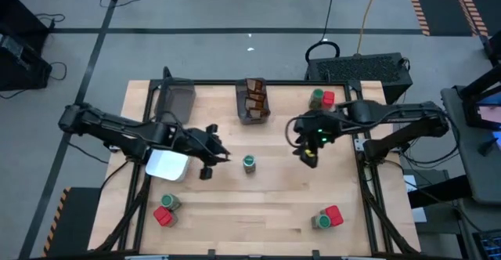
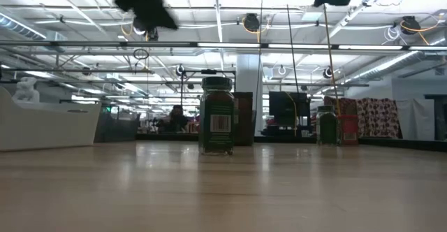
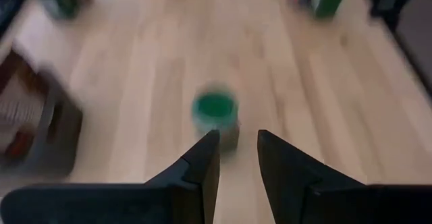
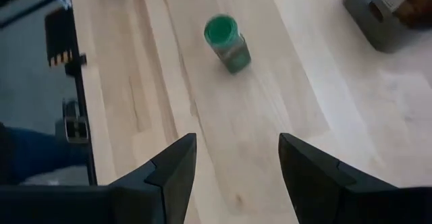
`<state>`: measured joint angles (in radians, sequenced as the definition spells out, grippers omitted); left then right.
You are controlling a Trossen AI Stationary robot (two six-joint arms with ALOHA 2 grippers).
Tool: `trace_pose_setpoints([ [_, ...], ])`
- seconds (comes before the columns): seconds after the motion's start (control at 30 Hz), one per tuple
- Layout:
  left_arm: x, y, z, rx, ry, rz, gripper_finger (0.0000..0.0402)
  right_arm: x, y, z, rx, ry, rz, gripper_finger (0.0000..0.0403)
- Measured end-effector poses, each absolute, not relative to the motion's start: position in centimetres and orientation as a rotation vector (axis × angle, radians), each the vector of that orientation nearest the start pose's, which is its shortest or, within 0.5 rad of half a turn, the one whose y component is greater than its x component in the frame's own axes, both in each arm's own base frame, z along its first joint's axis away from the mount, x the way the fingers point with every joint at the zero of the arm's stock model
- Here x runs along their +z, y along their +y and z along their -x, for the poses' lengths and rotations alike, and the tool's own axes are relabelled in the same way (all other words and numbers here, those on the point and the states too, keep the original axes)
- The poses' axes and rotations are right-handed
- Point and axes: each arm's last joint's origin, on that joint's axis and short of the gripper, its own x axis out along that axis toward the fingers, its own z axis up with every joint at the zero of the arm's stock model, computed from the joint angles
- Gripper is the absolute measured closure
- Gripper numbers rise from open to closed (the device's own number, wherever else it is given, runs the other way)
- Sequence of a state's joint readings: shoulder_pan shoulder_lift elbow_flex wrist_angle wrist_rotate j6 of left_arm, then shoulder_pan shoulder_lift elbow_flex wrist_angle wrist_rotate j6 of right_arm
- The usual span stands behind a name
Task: Sort spices by type
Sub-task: Put the center green seasoning bottle into the left black bin
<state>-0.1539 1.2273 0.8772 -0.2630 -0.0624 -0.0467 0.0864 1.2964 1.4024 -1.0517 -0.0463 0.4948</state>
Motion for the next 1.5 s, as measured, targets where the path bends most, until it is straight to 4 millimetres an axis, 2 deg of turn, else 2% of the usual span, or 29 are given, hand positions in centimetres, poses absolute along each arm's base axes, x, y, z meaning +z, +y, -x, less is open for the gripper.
trace_pose_setpoints([
  [0.13, 26.8, -4.1, -28.1, -0.065, 0.482, 0.016, 0.0294, 37.7, 2.0, -21.5, -0.113, 0.942, -0.402, 0.0211],
  [0.23, 26.3, -4.2, -29.3, -0.010, 0.490, 0.089, 0.0281, 38.6, 1.8, -19.7, -0.135, 0.906, -0.343, 0.0211],
  [0.4, 25.7, -4.6, -31.1, 0.014, 0.487, 0.104, 0.0219, 40.0, 1.6, -17.0, -0.133, 0.823, -0.266, 0.0211],
  [0.63, 25.0, -4.7, -32.6, 0.054, 0.477, 0.087, 0.0143, 40.9, 1.2, -15.1, -0.155, 0.749, -0.238, 0.0211],
  [1.0, 22.7, -4.7, -33.5, 0.125, 0.542, 0.052, 0.0084, 40.9, 1.2, -15.3, -0.165, 0.753, -0.251, 0.0211],
  [1.5, 22.0, -4.4, -33.4, 0.137, 0.566, 0.058, 0.0081, 41.0, 1.3, -15.4, -0.162, 0.728, -0.255, 0.0211],
])
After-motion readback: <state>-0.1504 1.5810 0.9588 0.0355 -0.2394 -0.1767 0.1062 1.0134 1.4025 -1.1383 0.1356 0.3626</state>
